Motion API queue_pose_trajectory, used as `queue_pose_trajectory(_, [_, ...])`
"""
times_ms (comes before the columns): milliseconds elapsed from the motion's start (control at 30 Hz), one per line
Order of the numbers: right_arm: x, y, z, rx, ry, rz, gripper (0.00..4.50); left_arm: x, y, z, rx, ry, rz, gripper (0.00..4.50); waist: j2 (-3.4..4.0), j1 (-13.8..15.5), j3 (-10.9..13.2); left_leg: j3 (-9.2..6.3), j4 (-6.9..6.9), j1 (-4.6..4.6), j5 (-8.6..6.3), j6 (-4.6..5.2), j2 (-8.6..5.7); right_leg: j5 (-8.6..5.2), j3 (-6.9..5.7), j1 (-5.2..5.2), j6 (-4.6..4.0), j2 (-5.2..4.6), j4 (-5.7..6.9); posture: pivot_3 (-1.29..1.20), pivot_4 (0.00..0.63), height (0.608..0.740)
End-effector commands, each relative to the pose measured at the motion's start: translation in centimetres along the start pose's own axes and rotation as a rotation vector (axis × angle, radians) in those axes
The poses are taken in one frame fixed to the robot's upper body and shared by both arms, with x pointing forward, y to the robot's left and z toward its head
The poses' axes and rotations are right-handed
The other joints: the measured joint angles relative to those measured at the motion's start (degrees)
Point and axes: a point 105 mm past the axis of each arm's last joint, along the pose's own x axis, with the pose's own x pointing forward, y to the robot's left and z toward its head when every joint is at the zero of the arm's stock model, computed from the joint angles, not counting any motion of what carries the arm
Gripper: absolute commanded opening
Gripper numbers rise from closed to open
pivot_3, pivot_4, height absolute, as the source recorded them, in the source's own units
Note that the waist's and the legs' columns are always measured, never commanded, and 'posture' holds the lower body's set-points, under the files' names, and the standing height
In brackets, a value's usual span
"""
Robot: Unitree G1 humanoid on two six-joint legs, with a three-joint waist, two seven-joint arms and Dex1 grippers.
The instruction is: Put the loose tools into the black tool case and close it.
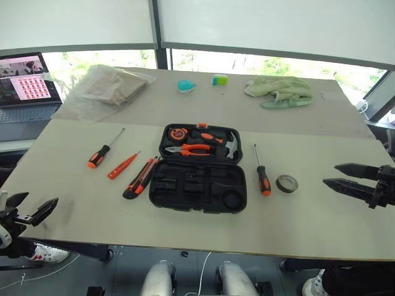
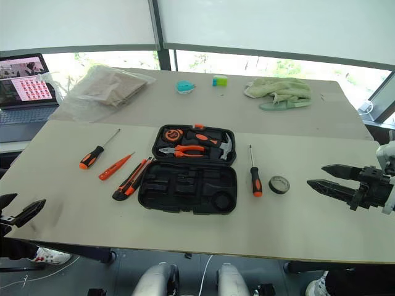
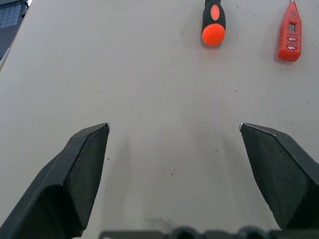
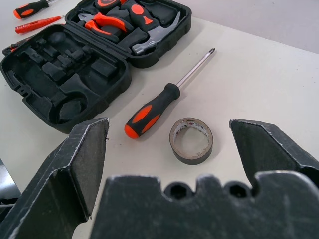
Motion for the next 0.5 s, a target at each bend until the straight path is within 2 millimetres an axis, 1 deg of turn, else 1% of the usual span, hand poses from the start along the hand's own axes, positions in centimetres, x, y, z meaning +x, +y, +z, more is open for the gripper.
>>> queue_pose_trajectory(33, [0.0,0.2,0.9,-0.05,-0.014,-0.02,4.49,0.0,0.4,0.8,0.03,-0.011,0.021,4.5,0.0,0.0,0.0,0.0,0.0,0.0,0.0,0.0,0.0,0.0,0.0,0.0,0.0,0.0,0.0,0.0,0.15,0.74])
queue_pose_trajectory(67, [-0.1,0.2,0.9,-0.069,-0.004,-0.035,4.49,0.4,0.1,0.6,0.021,0.004,0.011,4.5,0.0,0.0,0.0,0.0,0.0,0.0,0.0,0.0,0.0,0.0,0.0,0.0,0.0,0.0,0.0,0.0,0.15,0.74])
queue_pose_trajectory(133, [0.0,0.5,1.4,-0.115,0.004,-0.049,4.49,1.2,-0.6,0.9,0.013,0.019,-0.023,4.5,0.01,0.1,0.0,0.0,0.0,0.0,0.0,0.0,0.0,0.0,-0.01,0.0,0.0,0.0,0.02,0.0,0.15,0.74])
queue_pose_trajectory(233, [0.4,1.5,2.8,-0.154,-0.005,-0.03,4.49,2.6,-1.3,2.6,0.017,0.025,-0.074,4.5,0.0,0.1,0.0,-0.02,0.01,-0.03,0.0,0.0,-0.02,0.0,-0.07,0.0,0.03,0.0,0.04,0.0,0.15,0.74])
queue_pose_trajectory(300, [0.8,2.5,3.6,-0.176,-0.006,0.011,4.49,3.7,-1.5,3.9,0.031,0.036,-0.094,4.5,-0.02,0.2,0.0,-0.05,0.03,-0.06,0.02,-0.02,-0.02,0.0,-0.23,0.02,0.02,0.0,0.05,0.0,0.15,0.74])
queue_pose_trajectory(333, [1.1,3.3,4.1,-0.191,-0.007,0.041,4.49,4.5,-1.8,4.8,0.024,0.034,-0.117,4.5,-0.02,0.2,0.0,-0.05,0.04,-0.09,0.04,-0.04,-0.02,0.0,-0.31,0.02,0.02,0.0,0.06,0.0,0.15,0.74])
queue_pose_trajectory(400, [2.1,5.9,5.5,-0.234,-0.015,0.154,4.49,6.3,-2.5,7.1,0.04,0.026,-0.176,4.5,0.02,0.3,0.0,-0.07,0.04,-0.1,0.05,-0.04,-0.04,0.0,-0.34,0.03,0.02,0.0,0.07,0.0,0.15,0.74])
queue_pose_trajectory(433, [2.7,7.3,6.2,-0.264,-0.022,0.215,4.49,7.2,-3.1,7.9,0.053,0.04,-0.207,4.5,0.05,0.3,0.1,-0.09,0.04,-0.11,0.06,-0.04,-0.07,0.0,-0.36,0.03,0.02,0.0,0.1,0.0,0.15,0.74])
queue_pose_trajectory(500, [3.7,9.6,7.2,-0.319,-0.033,0.307,4.49,8.7,-3.3,8.5,0.069,0.086,-0.225,4.5,0.08,0.2,0.1,-0.1,0.05,-0.14,0.08,-0.05,-0.11,0.0,-0.37,0.04,0.03,0.08,0.1,0.0,0.15,0.74])
